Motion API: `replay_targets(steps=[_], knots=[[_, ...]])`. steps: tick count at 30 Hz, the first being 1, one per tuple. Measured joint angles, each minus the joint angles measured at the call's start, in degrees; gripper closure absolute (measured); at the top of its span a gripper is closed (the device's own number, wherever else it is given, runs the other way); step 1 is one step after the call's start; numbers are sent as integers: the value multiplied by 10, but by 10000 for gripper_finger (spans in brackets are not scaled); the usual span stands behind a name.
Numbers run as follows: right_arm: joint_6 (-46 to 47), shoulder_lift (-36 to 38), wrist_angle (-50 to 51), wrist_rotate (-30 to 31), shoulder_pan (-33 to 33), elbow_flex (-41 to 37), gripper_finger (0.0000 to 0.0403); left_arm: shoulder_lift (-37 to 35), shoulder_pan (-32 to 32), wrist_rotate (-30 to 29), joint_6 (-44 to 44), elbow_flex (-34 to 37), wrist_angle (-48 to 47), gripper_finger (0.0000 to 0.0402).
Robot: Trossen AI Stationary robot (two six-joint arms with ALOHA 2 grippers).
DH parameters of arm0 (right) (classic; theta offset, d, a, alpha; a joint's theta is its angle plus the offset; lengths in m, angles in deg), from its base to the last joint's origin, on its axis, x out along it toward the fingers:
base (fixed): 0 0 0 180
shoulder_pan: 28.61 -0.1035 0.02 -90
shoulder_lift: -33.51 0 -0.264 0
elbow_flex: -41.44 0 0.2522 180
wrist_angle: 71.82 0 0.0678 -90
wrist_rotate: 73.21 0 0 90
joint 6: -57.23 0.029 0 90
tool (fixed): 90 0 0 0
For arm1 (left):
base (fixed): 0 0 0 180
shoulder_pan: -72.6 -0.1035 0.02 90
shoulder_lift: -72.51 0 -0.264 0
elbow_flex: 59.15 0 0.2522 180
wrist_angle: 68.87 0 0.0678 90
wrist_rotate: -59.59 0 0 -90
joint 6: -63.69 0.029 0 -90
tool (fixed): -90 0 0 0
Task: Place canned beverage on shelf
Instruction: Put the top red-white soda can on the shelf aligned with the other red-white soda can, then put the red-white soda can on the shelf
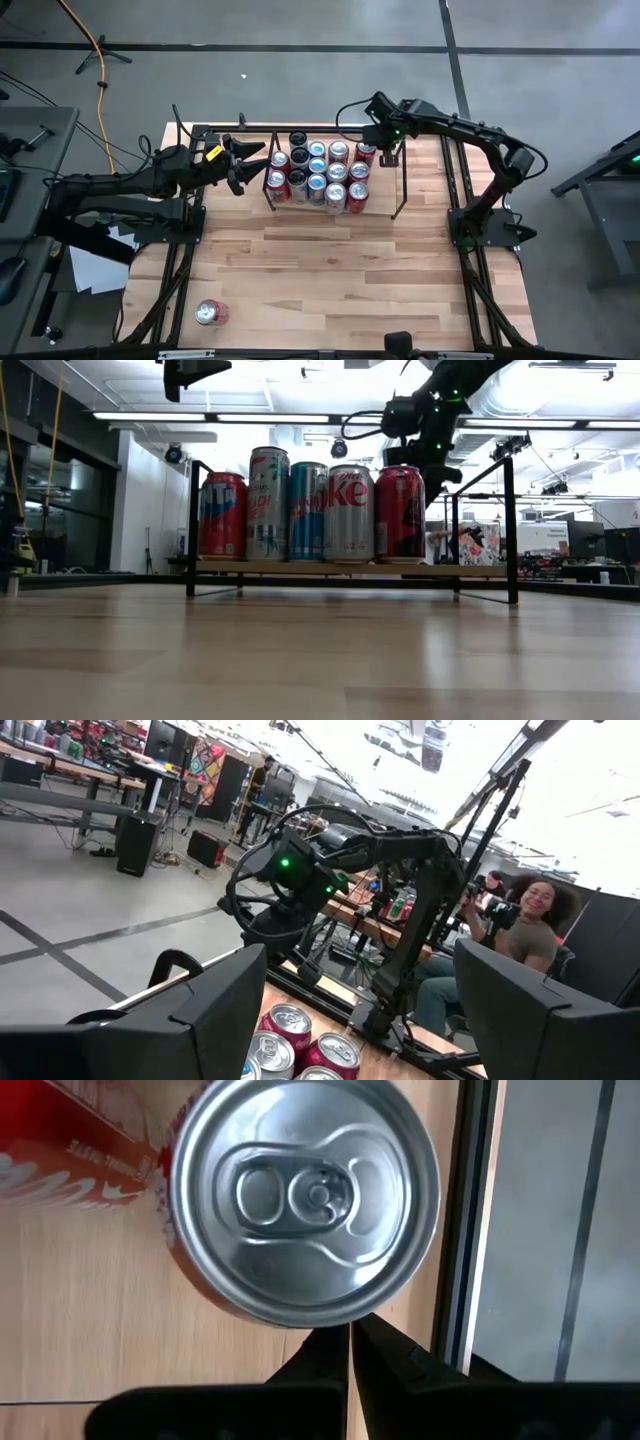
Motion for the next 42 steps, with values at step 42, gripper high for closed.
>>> replay_targets(steps=[42], knots=[[435,281,13,45,-137,35,403,63,91,-4,-67,-261,-622,126]])
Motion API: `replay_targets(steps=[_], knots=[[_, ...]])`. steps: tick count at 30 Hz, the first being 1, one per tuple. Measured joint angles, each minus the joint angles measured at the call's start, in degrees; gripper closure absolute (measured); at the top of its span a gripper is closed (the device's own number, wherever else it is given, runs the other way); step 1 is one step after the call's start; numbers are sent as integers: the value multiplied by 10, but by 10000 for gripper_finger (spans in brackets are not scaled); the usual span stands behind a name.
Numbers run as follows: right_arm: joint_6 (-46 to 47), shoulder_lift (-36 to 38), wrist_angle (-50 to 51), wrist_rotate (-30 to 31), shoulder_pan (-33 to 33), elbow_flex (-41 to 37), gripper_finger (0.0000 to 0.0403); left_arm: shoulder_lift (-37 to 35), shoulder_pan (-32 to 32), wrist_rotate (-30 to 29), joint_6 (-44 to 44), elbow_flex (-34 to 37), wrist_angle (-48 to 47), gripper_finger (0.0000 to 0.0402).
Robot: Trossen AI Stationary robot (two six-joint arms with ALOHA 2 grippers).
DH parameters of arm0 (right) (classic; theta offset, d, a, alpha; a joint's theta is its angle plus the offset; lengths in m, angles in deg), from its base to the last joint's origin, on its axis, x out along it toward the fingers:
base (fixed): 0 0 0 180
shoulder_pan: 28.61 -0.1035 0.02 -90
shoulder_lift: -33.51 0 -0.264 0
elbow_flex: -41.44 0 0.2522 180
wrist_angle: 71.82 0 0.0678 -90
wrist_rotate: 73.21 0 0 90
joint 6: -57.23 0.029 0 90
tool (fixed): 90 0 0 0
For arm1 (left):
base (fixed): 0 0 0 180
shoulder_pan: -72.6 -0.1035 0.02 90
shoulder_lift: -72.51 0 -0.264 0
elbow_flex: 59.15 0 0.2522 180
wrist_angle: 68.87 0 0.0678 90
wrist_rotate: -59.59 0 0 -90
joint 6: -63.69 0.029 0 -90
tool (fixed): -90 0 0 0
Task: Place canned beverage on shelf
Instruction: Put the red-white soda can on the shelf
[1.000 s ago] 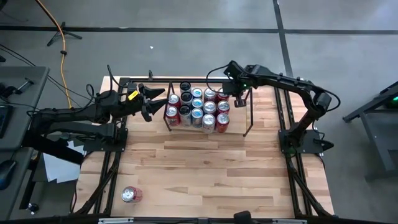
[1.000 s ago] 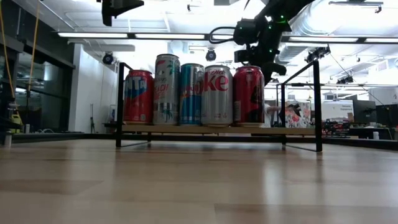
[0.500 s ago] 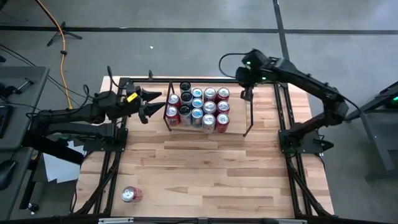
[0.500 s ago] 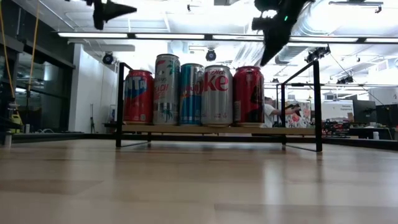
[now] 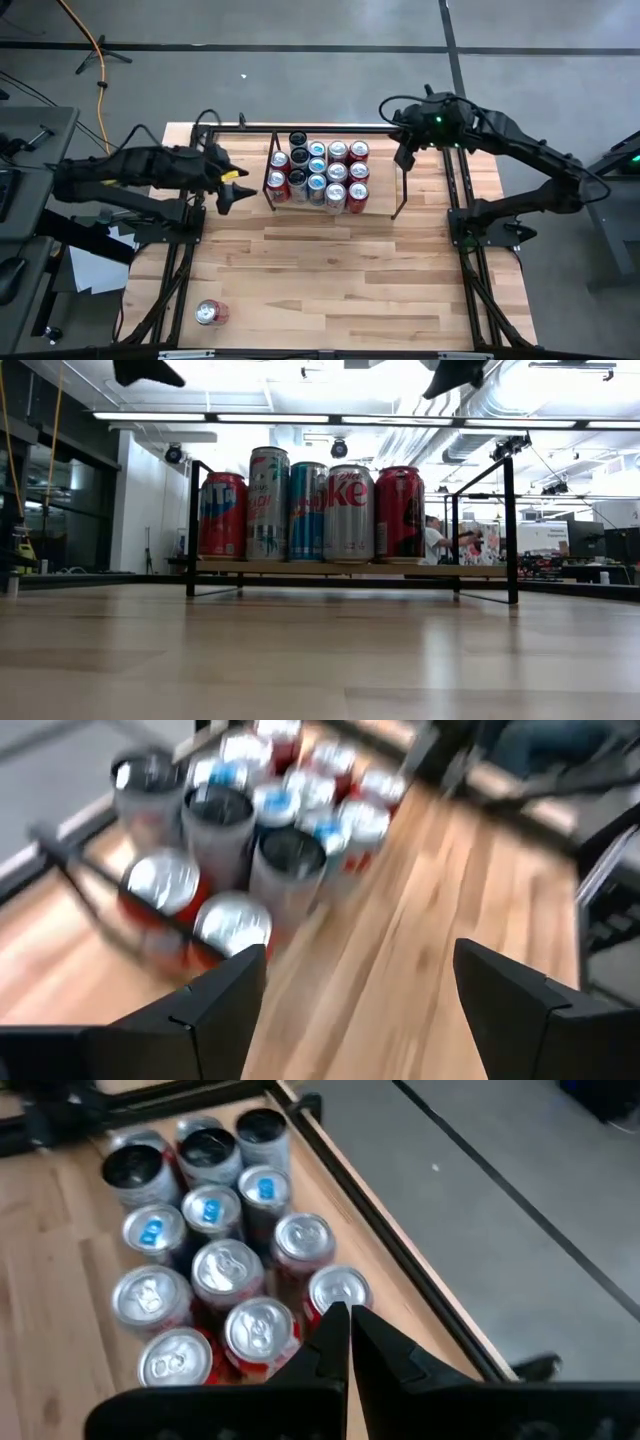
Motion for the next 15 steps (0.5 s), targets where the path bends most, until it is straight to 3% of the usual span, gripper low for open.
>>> replay_targets(steps=[3,8,15], knots=[[32,10,29,37,-16,0,403,53,16,7,-48,-58,-96,126],[57,13,86,74,-31,0,403,136,67,84,-162,-129,-206,126],[56,11,121,75,-32,-1,403,233,195,113,-350,-160,-221,126]])
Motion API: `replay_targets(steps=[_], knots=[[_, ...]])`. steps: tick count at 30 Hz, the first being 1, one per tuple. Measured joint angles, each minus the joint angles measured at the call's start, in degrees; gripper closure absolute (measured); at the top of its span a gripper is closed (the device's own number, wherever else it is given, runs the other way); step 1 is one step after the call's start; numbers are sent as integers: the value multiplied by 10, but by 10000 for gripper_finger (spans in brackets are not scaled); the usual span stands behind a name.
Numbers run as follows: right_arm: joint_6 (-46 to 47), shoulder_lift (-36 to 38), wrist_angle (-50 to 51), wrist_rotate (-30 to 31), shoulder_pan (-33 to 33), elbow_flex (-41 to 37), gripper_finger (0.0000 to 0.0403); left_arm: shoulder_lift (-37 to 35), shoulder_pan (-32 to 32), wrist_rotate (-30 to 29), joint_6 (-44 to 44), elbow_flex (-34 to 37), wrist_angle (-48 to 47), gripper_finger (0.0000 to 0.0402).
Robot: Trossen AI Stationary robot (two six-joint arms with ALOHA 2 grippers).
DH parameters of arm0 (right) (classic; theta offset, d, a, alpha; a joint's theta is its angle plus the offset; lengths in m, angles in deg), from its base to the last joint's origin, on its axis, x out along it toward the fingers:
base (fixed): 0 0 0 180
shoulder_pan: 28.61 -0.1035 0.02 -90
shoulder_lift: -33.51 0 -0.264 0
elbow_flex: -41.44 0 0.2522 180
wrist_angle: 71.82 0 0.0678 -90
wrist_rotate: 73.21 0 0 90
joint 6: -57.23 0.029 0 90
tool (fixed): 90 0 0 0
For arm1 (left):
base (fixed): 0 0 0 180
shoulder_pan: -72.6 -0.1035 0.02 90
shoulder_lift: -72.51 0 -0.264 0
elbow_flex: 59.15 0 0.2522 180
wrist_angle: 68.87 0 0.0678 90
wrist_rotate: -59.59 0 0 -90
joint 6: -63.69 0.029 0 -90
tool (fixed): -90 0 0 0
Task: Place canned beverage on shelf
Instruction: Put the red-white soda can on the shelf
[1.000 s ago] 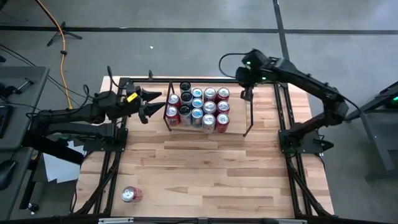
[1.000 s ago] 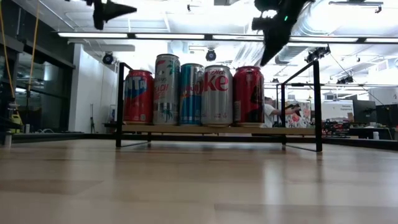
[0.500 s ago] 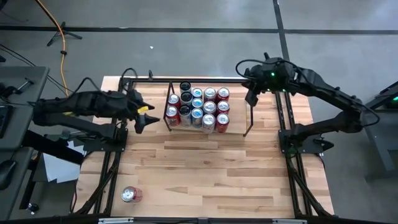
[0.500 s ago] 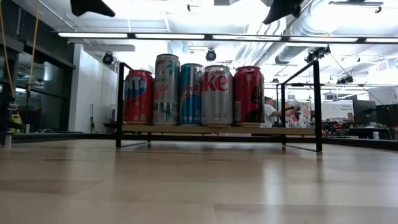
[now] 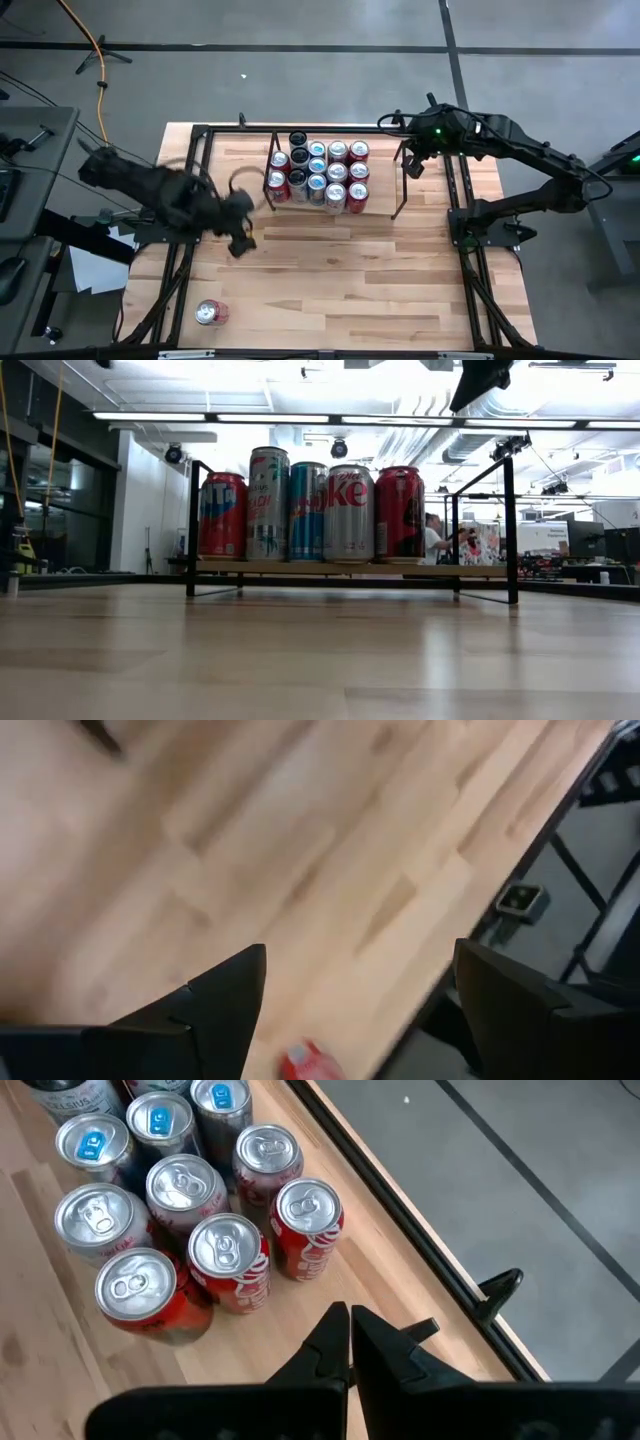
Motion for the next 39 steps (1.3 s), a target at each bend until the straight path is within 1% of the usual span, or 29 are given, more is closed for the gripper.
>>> replay_targets(steps=[7,12,14,16,21,24,30,32,34,37,39], knots=[[-22,0,0,-2,0,0,403,92,156,30,-252,-29,-1,126],[-26,0,0,-10,0,0,403,141,266,47,-434,-37,-18,126],[-26,0,0,-22,0,0,403,159,300,48,-491,-37,-18,126],[-26,0,0,-31,0,0,403,175,325,58,-529,-37,-19,126],[-27,0,0,-35,0,0,403,213,367,79,-575,-35,-18,126],[-26,0,0,-35,0,0,403,230,380,76,-578,-35,-19,126],[-26,0,0,-35,0,0,403,248,380,47,-558,-34,-20,126],[-26,0,0,-35,0,0,403,249,379,52,-555,-19,-8,126],[-26,0,0,-35,0,0,403,246,379,73,-558,0,2,126],[-21,0,0,-35,0,0,403,245,380,86,-559,16,-6,126],[-14,0,0,-35,0,0,403,249,379,75,-558,25,-5,126]])
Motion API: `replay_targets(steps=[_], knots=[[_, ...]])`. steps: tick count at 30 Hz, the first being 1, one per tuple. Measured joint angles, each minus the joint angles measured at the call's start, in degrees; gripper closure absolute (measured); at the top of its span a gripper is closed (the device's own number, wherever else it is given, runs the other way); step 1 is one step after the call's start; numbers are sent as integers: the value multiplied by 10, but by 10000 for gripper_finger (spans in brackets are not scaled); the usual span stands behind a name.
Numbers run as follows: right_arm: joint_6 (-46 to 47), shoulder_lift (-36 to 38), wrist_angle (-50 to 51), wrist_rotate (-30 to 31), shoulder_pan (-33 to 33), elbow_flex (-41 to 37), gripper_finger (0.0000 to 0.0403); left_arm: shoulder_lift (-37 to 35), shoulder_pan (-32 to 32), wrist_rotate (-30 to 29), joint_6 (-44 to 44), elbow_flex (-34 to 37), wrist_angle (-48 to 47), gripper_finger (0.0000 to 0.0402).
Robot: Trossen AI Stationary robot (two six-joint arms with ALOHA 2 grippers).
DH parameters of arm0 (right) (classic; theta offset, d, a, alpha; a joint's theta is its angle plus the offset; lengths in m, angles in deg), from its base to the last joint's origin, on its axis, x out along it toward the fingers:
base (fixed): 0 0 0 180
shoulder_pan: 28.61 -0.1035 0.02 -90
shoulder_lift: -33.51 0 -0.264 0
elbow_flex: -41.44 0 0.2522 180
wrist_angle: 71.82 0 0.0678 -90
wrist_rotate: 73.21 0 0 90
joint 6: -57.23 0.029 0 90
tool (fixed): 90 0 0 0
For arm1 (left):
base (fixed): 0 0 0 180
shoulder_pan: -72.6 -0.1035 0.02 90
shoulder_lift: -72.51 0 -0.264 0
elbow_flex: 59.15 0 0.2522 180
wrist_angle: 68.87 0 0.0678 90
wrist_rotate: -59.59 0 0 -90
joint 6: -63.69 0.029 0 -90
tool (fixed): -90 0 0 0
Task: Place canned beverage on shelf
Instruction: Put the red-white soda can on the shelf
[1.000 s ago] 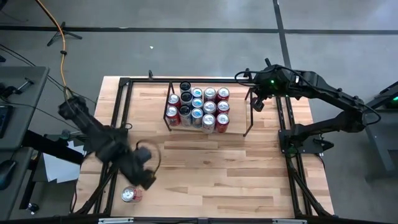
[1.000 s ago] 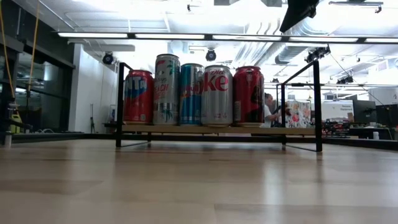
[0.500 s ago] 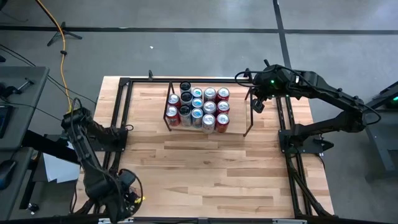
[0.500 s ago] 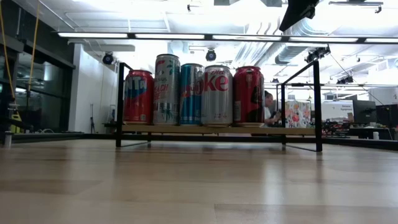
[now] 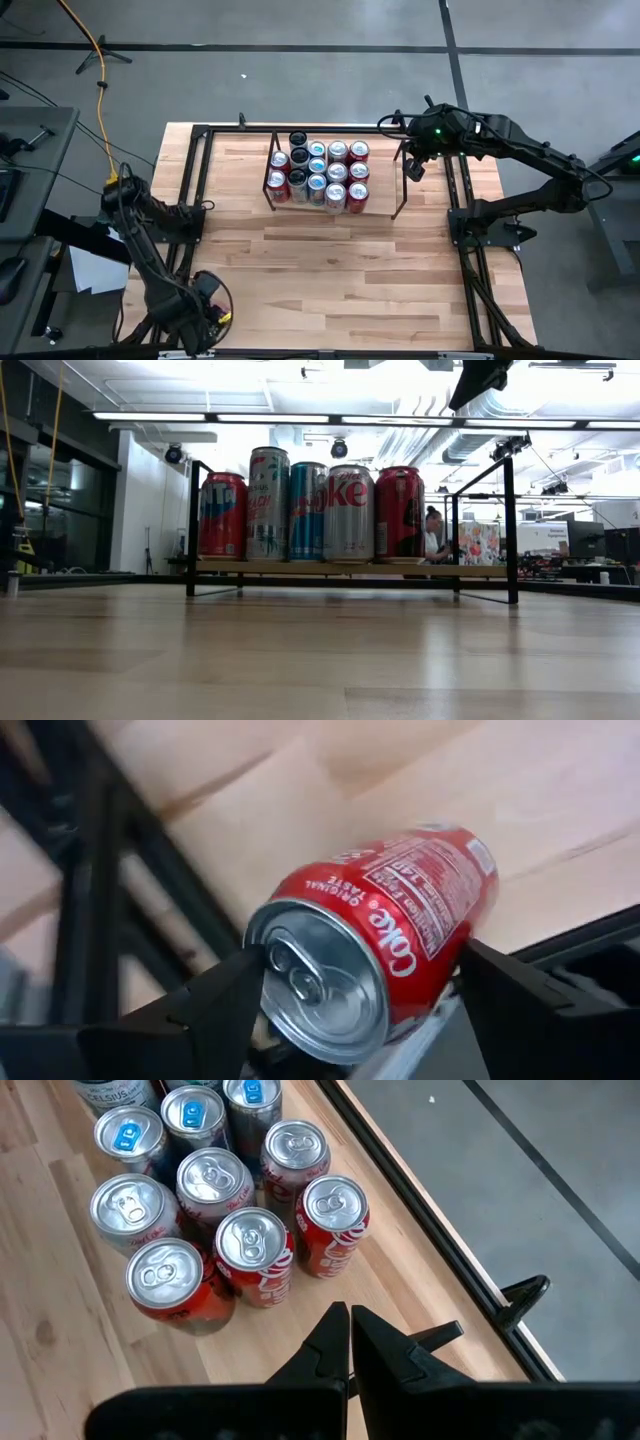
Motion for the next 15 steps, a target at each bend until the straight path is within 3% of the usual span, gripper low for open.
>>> replay_targets(steps=[10,15], knots=[[0,0,-4,0,0,0,403,-2,-18,-32,22,3,7,126],[-1,0,-4,0,0,0,403,-3,-38,-37,75,3,-9,126]])
